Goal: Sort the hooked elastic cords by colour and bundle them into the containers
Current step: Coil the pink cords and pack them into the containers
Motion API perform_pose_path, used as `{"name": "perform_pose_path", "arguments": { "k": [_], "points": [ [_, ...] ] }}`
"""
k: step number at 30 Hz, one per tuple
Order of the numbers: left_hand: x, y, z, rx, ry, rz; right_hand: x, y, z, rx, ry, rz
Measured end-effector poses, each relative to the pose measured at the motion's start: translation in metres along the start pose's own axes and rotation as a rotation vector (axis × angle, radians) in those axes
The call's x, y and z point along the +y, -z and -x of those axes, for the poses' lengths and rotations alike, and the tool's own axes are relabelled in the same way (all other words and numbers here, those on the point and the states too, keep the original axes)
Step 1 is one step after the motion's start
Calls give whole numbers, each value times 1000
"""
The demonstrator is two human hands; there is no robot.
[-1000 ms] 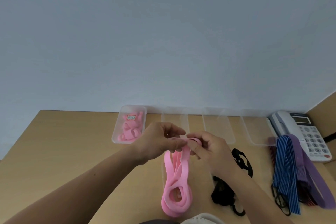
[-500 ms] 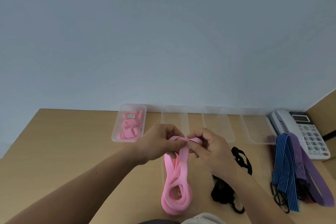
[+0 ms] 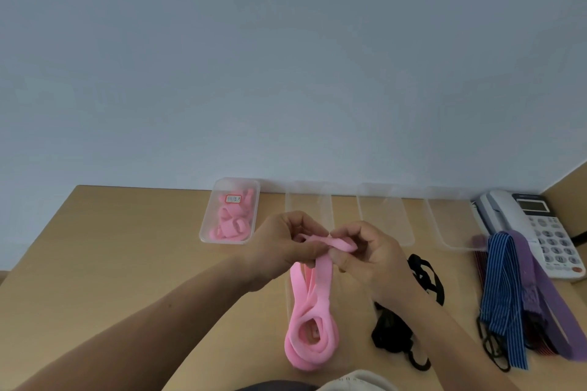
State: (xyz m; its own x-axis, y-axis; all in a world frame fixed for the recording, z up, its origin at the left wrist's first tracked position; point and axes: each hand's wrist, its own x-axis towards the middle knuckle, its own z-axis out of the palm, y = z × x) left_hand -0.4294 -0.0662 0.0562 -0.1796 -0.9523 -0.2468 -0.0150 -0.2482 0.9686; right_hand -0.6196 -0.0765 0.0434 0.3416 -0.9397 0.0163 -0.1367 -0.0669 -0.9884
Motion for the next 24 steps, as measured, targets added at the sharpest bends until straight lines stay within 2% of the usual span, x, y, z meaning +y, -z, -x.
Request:
{"name": "perform_pose_path", "arguments": {
  "k": [6, 10, 14, 18, 24],
  "points": [
    [-2, -4, 3, 116, -142, -235, -2, -2, 3, -2, -92, -198],
    [-1, -7, 5, 111, -172, -298, -4, 0, 1, 39, -89, -137],
    [3, -6, 5, 46, -77, -166, -6, 3, 1, 73, -15, -79],
    [10, -5, 7, -22, -17, -131, -8, 1, 1, 102, 81, 29],
    [14, -5, 7, -95, 99, 81, -7, -2, 2, 117, 191, 173]
  ]
}}
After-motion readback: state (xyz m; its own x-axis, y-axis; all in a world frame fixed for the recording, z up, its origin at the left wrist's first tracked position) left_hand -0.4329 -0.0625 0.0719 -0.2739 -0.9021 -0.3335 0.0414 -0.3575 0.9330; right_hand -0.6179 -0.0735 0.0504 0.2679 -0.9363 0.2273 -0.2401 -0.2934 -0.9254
